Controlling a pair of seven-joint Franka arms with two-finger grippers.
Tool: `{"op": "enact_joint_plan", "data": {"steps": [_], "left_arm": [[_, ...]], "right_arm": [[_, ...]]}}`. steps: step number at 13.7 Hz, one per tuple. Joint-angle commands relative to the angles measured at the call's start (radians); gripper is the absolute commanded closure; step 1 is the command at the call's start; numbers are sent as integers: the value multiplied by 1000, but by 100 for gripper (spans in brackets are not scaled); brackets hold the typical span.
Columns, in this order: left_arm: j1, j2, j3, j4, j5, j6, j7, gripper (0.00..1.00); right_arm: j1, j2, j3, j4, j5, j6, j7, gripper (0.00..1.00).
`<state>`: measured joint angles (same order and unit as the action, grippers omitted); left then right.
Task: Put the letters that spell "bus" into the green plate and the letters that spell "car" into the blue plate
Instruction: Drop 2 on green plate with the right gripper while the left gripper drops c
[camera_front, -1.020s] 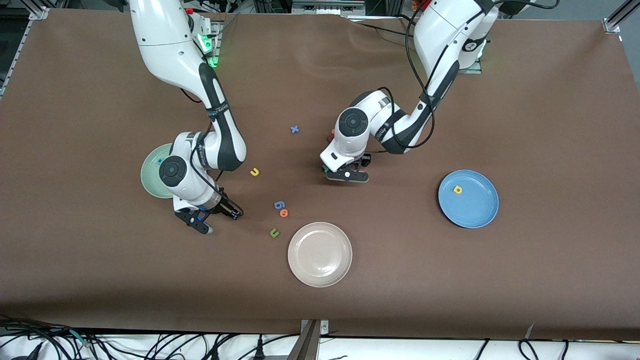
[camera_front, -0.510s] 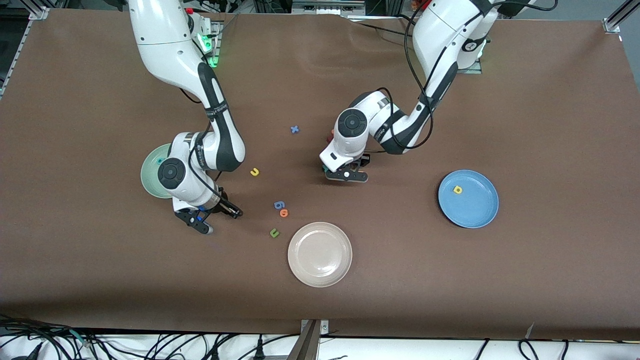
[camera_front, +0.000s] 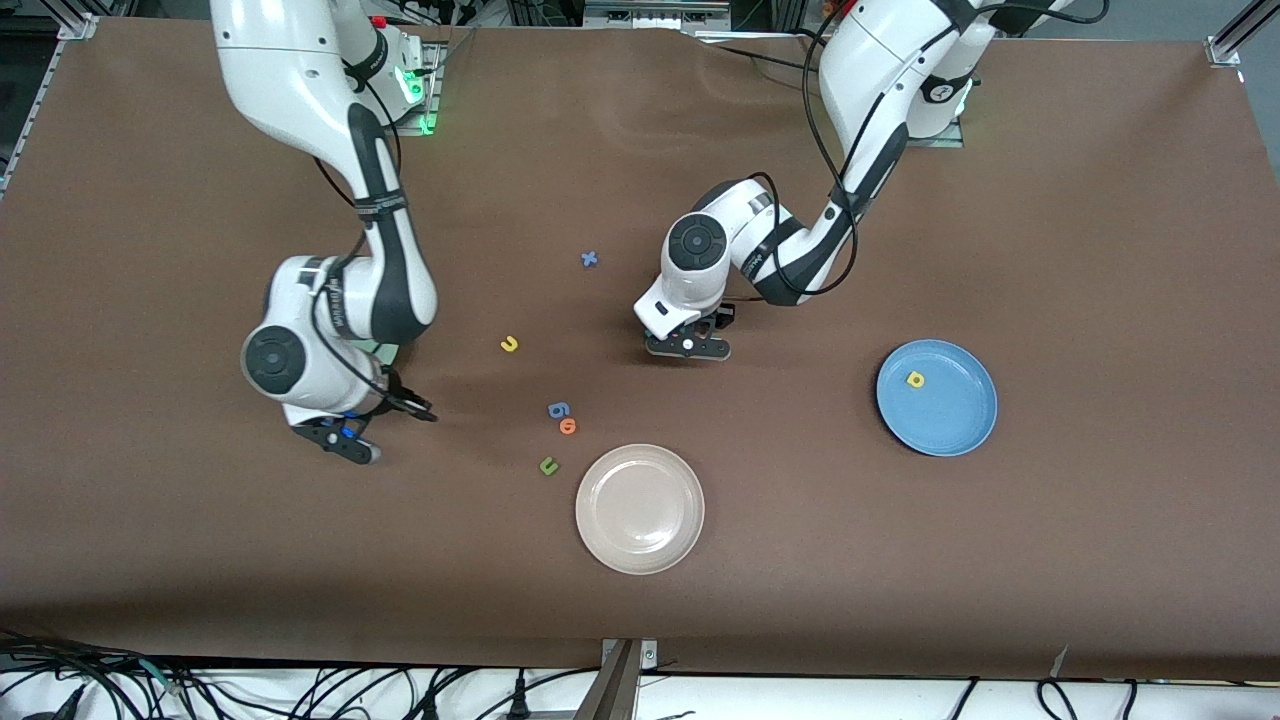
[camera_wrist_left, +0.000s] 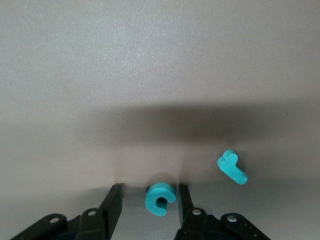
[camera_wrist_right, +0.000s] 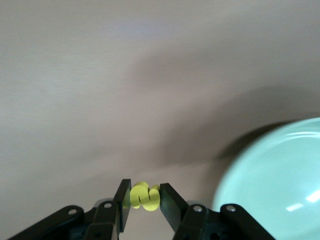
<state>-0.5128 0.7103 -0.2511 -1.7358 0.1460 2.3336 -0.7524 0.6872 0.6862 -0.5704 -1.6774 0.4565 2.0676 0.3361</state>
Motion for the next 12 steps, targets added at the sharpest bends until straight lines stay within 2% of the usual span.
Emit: {"op": "enact_joint_plan", "data": {"steps": [1, 3, 4, 6, 9, 10, 11, 12], "left_arm": [[-10, 17, 1, 24, 34, -4, -27, 55], [-10, 17, 1, 24, 33, -4, -27, 71], [-10, 17, 1, 24, 33, -4, -27, 78], [-10, 17, 1, 24, 33, -4, -27, 84], [-7, 15, 1, 24, 33, -4, -27, 88], [0, 14, 3, 27, 32, -4, -21, 88], [13, 2, 3, 30, 29, -11, -15, 89], [42, -8, 1, 47, 29, -34, -13, 93]], "right_arm": [[6, -14, -80, -25, -10, -131, -110, 89], [6, -14, -127, -57, -6, -216, -185, 89], [6, -14, -131, -88, -2, -219, -204, 89], [5, -23, -129, -136, 1, -209, -206, 89], [5, -22, -128, -176, 5, -199, -207, 87], [5, -22, -128, -177, 5, -199, -207, 80], [5, -22, -128, -176, 5, -199, -209, 65], [5, -20, -128, -176, 5, -198, -213, 34]]}}
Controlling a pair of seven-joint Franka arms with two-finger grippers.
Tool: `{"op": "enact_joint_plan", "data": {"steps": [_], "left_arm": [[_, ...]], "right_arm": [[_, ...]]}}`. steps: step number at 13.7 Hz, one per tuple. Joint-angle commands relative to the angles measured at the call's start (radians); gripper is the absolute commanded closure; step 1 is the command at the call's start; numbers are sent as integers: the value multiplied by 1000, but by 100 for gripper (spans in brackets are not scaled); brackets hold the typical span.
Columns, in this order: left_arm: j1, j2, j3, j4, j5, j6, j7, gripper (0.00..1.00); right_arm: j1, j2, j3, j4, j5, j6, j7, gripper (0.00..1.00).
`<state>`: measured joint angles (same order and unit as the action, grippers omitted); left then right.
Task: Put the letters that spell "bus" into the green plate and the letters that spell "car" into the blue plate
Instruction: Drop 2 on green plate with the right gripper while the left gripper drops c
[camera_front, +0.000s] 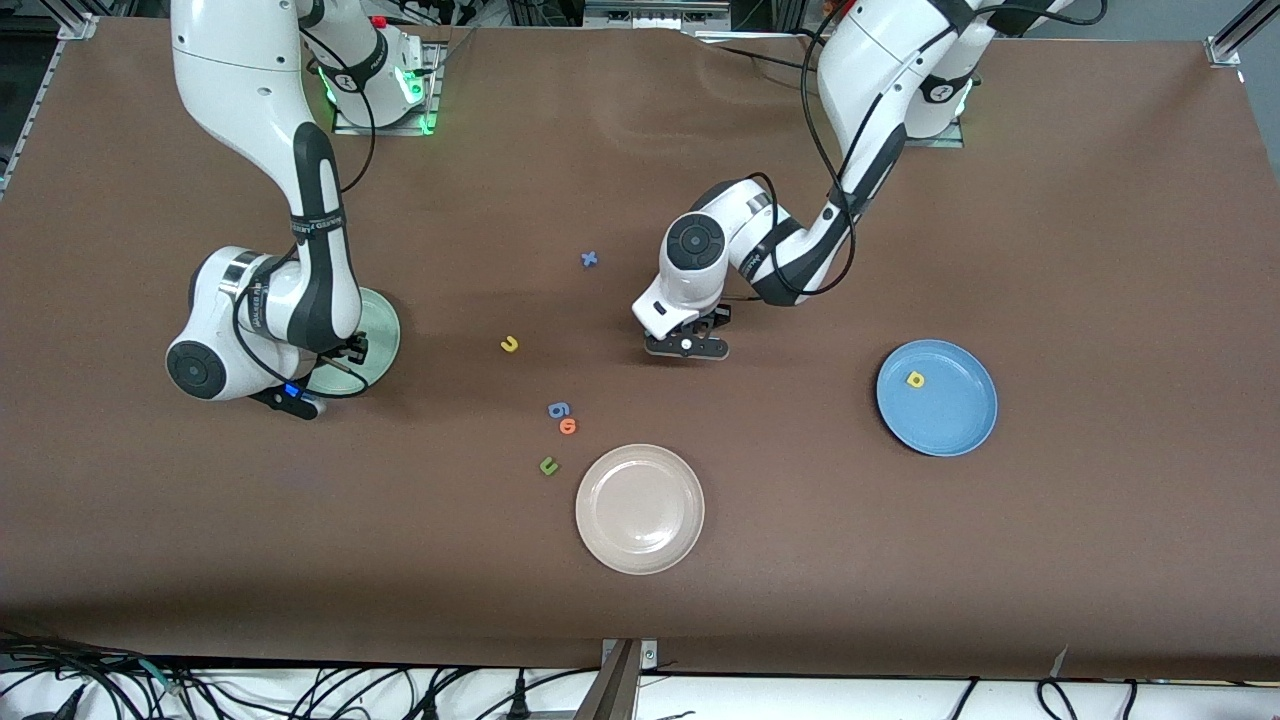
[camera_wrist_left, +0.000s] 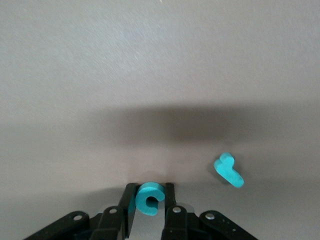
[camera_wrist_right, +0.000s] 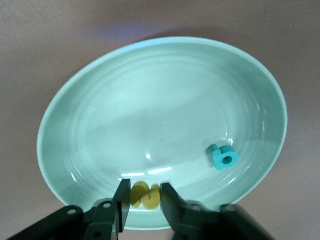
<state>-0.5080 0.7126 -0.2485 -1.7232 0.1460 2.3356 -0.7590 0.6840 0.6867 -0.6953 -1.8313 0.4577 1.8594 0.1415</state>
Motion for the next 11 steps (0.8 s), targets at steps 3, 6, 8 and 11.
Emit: {"op": "enact_joint_plan", "data": {"steps": [3, 6, 8, 11], "left_arm": [[115, -25, -8, 94, 23, -174, 56, 99], [225, -65, -11, 100, 17, -255, 217, 99], [297, -79, -11, 97, 18, -283, 338, 99], [394, -90, -9, 82, 20, -288, 527, 98]], "right_arm": [[8, -22, -3, -19, 4, 15, -19, 17], [14, -70, 3, -6, 4, 0, 7, 9], [61, -93, 7, 10, 4, 6, 68, 9], [146, -107, 7, 39, 25, 52, 81, 9]]}}
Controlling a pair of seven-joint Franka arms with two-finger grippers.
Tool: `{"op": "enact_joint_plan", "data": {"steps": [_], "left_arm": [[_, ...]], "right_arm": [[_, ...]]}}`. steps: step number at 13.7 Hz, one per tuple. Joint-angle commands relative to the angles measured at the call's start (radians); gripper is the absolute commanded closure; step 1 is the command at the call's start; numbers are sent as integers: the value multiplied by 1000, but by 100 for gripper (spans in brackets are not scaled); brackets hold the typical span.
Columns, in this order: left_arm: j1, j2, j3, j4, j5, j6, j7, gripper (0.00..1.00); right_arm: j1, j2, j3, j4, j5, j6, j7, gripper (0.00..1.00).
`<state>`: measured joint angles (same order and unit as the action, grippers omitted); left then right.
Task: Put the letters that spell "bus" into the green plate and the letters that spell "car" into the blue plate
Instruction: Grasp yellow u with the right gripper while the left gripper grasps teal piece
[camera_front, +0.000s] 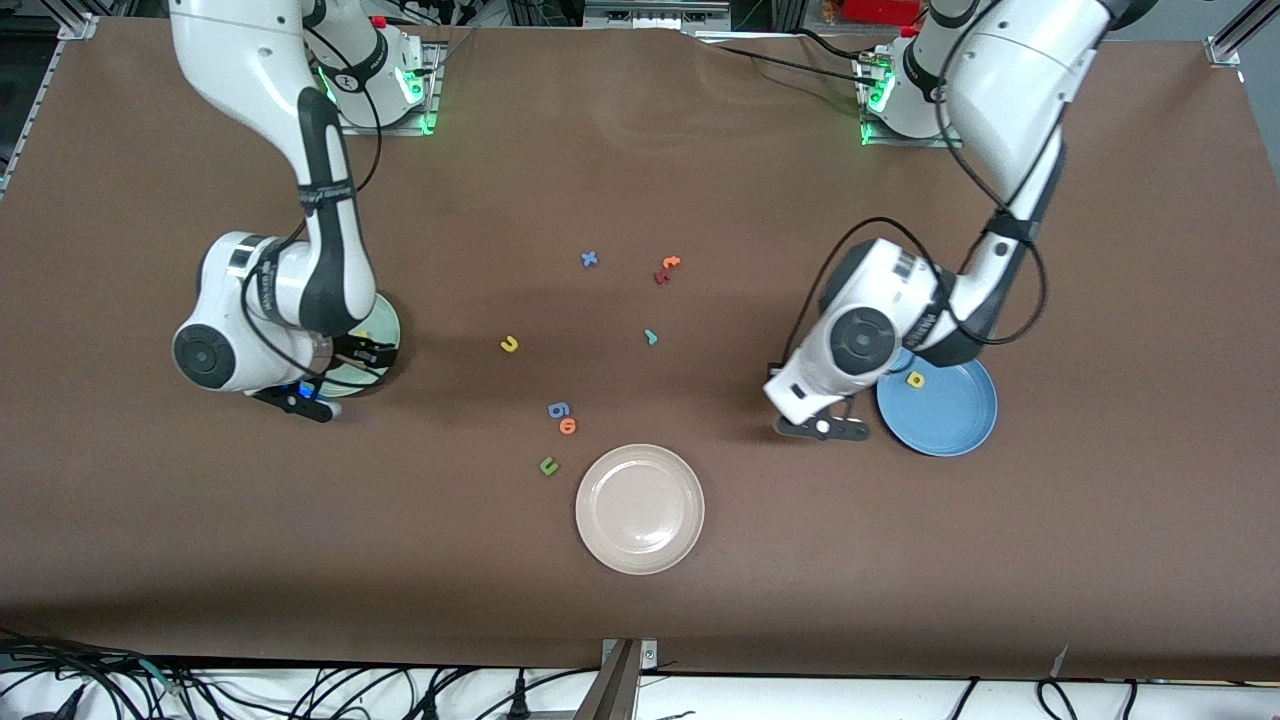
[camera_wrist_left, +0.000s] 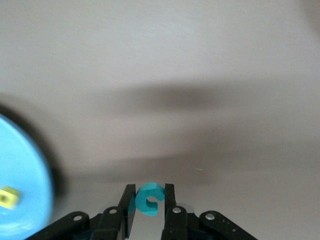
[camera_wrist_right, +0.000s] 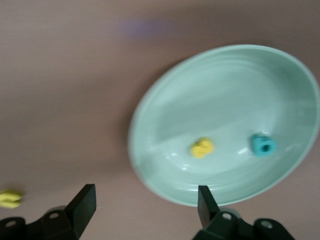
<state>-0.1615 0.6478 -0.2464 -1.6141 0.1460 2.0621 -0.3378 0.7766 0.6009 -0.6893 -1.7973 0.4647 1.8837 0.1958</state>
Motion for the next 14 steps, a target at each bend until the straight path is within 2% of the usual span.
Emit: {"op": "enact_joint_plan", "data": {"steps": [1, 2, 6, 10, 12, 14], "left_arm": [[78, -25, -11, -33, 20, -23, 170, 98], [106, -25, -11, -35, 20, -29, 234, 97], [175, -30, -11, -41, 26, -65, 434, 94], [209, -27, -7, -41, 35, -74, 582, 93], [241, -25, 1, -36, 58, -73, 638, 90], [278, -25, -1, -38, 92, -72, 686, 87]], "right_arm": [[85, -20, -1, 9, 61, 38, 49, 7], [117, -15, -1, 7, 92, 73, 97, 7], [262, 34, 1, 1, 98, 227, 299, 6], [296, 77, 31, -8, 141, 325, 404, 6], [297, 82, 54, -37, 192, 376, 465, 6], [299, 80, 57, -60, 193, 380, 531, 6]]}}
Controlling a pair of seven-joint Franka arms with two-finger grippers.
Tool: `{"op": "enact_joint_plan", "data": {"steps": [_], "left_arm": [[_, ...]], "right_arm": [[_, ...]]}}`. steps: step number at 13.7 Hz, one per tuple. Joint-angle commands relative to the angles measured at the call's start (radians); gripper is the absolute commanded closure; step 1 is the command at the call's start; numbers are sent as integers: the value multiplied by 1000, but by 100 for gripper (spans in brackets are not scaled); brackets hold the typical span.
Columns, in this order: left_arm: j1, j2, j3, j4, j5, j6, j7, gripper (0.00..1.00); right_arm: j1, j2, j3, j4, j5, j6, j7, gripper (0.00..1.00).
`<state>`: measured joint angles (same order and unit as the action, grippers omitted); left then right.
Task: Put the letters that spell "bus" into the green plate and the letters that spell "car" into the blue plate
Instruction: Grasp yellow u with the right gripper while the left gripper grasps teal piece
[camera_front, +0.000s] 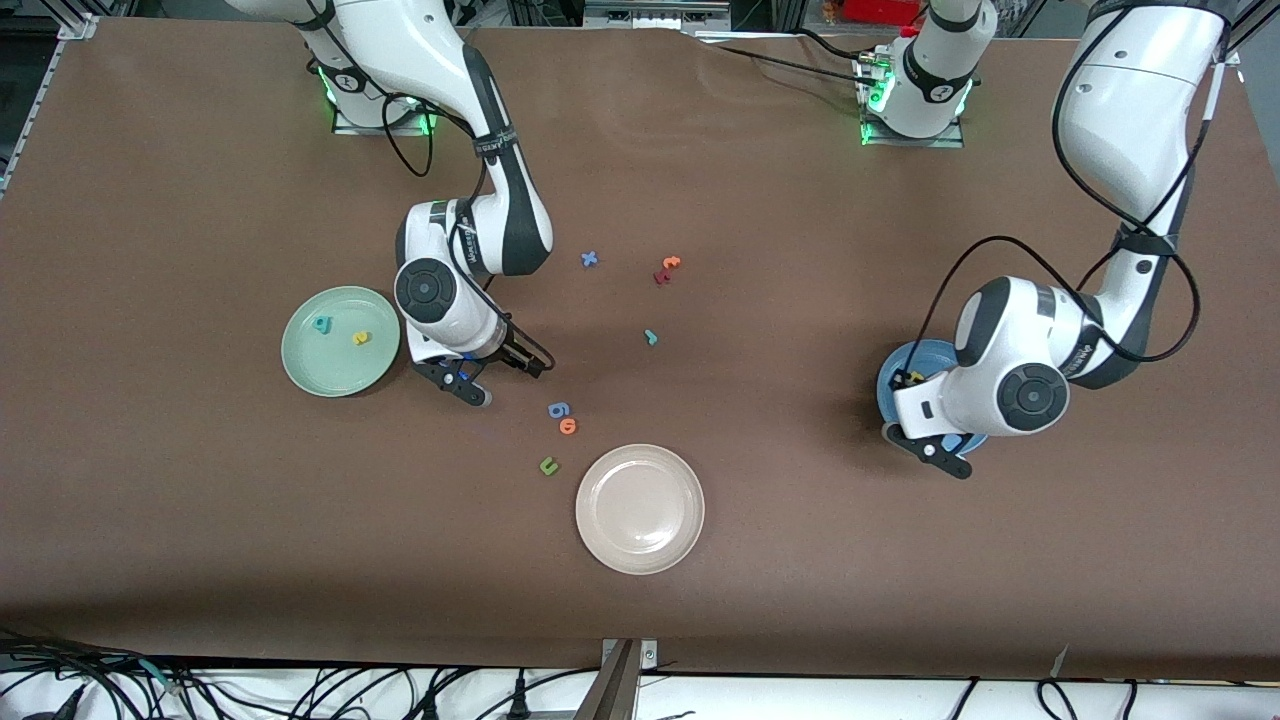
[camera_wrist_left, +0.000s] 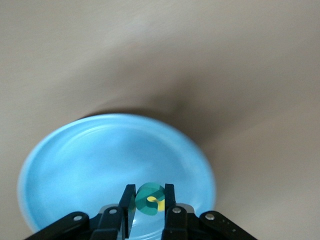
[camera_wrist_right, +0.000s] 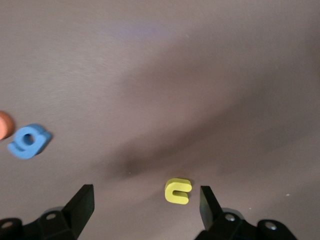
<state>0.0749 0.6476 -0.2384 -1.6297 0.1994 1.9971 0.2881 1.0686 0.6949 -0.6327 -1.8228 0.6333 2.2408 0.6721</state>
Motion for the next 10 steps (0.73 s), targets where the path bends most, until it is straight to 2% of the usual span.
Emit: {"op": "enact_joint_plan", "data": {"steps": [1, 2, 6, 10], "left_arm": [[43, -23, -9, -24, 40, -7, 69, 51], [37, -22, -10, -24, 40, -11, 100, 1], [39, -26, -13, -10, 22, -37, 88, 0], [-19, -16, -47, -4, -55, -18, -205, 0]], "right_arm": [[8, -14, 1, -56, 25, 29, 82, 6], [8, -17, 1, -81, 26, 52, 98, 6], [14, -21, 22, -119, 117, 100, 155, 6], [25, -23, 22, -127, 141, 100, 181, 9]]}}
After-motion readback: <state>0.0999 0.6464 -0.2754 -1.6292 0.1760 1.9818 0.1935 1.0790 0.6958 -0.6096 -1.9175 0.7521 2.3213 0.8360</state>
